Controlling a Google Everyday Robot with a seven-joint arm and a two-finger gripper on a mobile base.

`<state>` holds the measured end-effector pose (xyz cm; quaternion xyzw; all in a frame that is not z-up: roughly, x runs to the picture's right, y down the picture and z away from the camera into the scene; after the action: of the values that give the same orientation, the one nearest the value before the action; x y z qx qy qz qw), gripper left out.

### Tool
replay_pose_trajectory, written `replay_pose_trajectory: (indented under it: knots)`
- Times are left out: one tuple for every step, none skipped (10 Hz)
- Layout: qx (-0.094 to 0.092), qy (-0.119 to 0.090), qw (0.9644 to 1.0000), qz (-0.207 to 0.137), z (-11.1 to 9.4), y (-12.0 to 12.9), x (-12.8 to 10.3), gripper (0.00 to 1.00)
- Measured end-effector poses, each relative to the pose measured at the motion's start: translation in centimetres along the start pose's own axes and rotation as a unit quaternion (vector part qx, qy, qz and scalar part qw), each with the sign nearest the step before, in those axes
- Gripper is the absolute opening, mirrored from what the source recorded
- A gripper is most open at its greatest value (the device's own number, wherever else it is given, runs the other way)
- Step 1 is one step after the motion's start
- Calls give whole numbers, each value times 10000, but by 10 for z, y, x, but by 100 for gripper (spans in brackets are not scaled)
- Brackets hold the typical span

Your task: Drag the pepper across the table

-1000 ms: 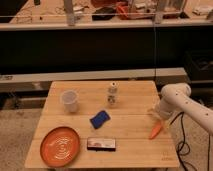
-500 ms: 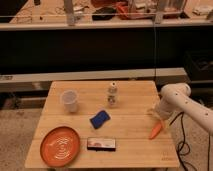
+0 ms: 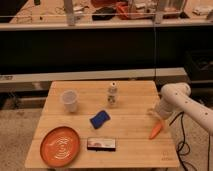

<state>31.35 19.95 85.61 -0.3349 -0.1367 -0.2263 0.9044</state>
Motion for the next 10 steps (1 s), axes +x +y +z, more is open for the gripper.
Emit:
replay_pose_trajectory:
  knots:
    - [3,-1,10000,-17,0,0,0,80]
    - [8,-3,10000,-32,1,-1,1,80]
    - [2,-9,10000,-47,1,-1,1,80]
    - [-9,-19,10000,-73,1,-1,2,80]
    - [-13,-27,9999,-97,2,-2,2,80]
    - [-17,-32,9999,-118,2,-2,2,80]
    - [-21,-42,9999,-140,3,-3,2,80]
    - [-21,-46,9999,-155,2,-3,3,80]
    - [-26,-51,9998,-171,2,-3,3,80]
    - [-33,-60,9998,-188,3,-3,3,80]
